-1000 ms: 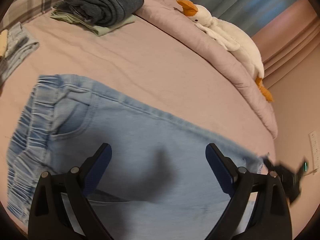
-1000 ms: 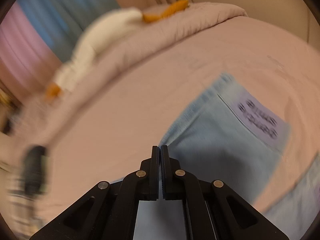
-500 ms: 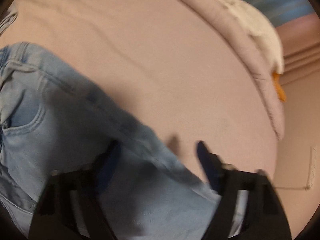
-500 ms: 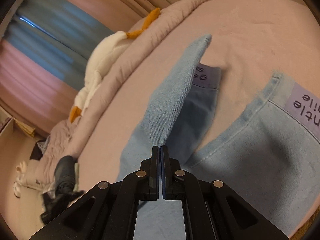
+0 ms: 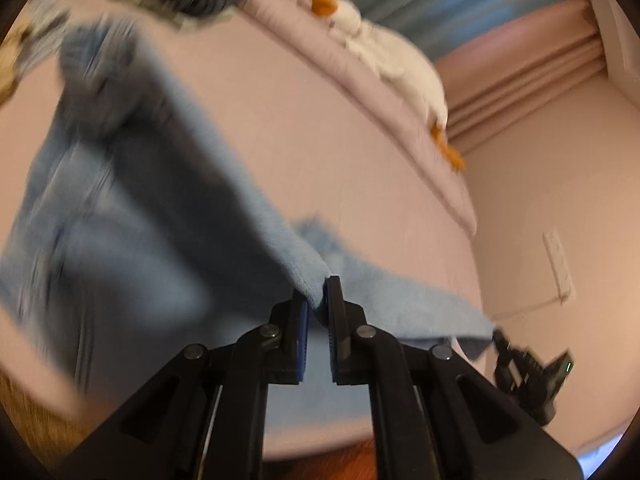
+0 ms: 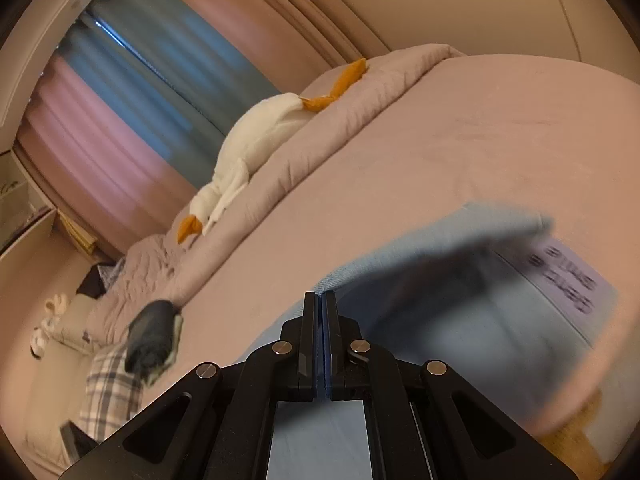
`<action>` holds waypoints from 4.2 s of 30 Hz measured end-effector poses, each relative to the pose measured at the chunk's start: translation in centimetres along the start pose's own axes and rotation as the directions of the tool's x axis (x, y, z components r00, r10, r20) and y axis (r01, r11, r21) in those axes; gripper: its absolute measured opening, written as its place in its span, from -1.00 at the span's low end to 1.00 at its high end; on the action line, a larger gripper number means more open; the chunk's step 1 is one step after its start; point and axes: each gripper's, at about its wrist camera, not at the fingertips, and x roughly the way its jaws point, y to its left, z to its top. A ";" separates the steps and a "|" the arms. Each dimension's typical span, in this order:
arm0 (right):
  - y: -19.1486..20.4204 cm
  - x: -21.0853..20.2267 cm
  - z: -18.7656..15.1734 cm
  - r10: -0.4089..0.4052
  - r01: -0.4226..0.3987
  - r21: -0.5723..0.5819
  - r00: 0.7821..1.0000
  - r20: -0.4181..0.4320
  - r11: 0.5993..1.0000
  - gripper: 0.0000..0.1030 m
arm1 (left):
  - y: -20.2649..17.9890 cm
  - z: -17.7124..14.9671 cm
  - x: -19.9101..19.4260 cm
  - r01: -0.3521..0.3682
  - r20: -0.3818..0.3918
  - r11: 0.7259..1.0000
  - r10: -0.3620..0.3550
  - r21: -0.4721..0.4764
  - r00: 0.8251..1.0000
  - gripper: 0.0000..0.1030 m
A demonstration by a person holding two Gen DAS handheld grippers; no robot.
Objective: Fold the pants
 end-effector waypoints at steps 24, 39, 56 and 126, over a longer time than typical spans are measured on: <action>-11.7 4.3 1.6 -0.010 0.057 0.270 0.985 -0.175 0.961 -0.21 | 9.3 3.9 -1.5 -0.066 0.063 0.988 0.075 -0.137 0.995 -0.71; -8.7 0.9 6.6 -0.101 0.094 0.166 0.994 0.033 0.982 -0.89 | 6.2 1.9 -3.5 -0.141 -0.004 0.989 0.142 0.038 0.990 -0.78; -16.5 2.0 0.5 -0.271 0.305 0.298 0.951 -0.150 0.905 -0.89 | 8.4 1.2 -0.9 -0.296 -0.021 0.955 0.296 0.009 0.955 -0.69; -15.4 1.3 0.8 -0.485 0.492 0.223 0.870 -0.088 0.842 -0.78 | 8.4 0.0 -1.4 -0.400 0.005 0.912 0.402 0.091 0.916 -0.64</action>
